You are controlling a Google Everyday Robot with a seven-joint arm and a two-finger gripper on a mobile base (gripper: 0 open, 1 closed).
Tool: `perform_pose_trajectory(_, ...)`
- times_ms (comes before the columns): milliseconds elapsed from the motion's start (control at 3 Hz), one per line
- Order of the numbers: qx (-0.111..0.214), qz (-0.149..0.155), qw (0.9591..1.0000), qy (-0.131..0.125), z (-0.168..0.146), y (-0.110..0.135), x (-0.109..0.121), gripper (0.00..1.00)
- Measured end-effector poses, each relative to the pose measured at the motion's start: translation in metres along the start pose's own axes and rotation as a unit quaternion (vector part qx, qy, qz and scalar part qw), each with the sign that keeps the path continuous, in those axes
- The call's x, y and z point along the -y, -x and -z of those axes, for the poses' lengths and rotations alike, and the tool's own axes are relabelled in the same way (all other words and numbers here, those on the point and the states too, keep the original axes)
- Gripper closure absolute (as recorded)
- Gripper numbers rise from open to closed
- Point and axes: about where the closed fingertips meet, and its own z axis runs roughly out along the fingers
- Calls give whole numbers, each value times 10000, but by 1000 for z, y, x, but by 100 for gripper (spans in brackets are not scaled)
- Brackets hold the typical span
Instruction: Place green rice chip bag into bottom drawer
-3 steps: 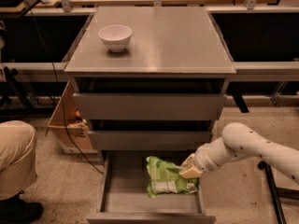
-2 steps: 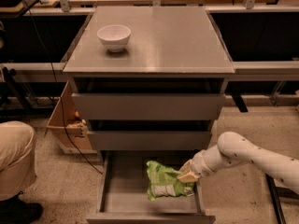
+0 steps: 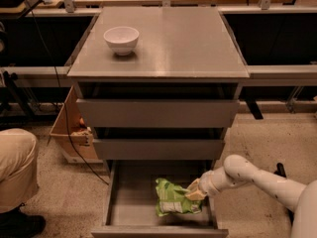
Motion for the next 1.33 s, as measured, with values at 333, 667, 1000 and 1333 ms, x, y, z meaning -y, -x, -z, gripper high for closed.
perform_pose_trajectory(333,196,-84,9997,66,-48,-27,20,100)
perform_pose_trajectory(667,288,-140,9993,173,-84,-37,31,100)
perform_pose_trajectory(1000,347,-266,9985,320,-121,-46,38,100)
perform_pose_trajectory(1333,455,-318,9972,497,-153,-46,43,78)
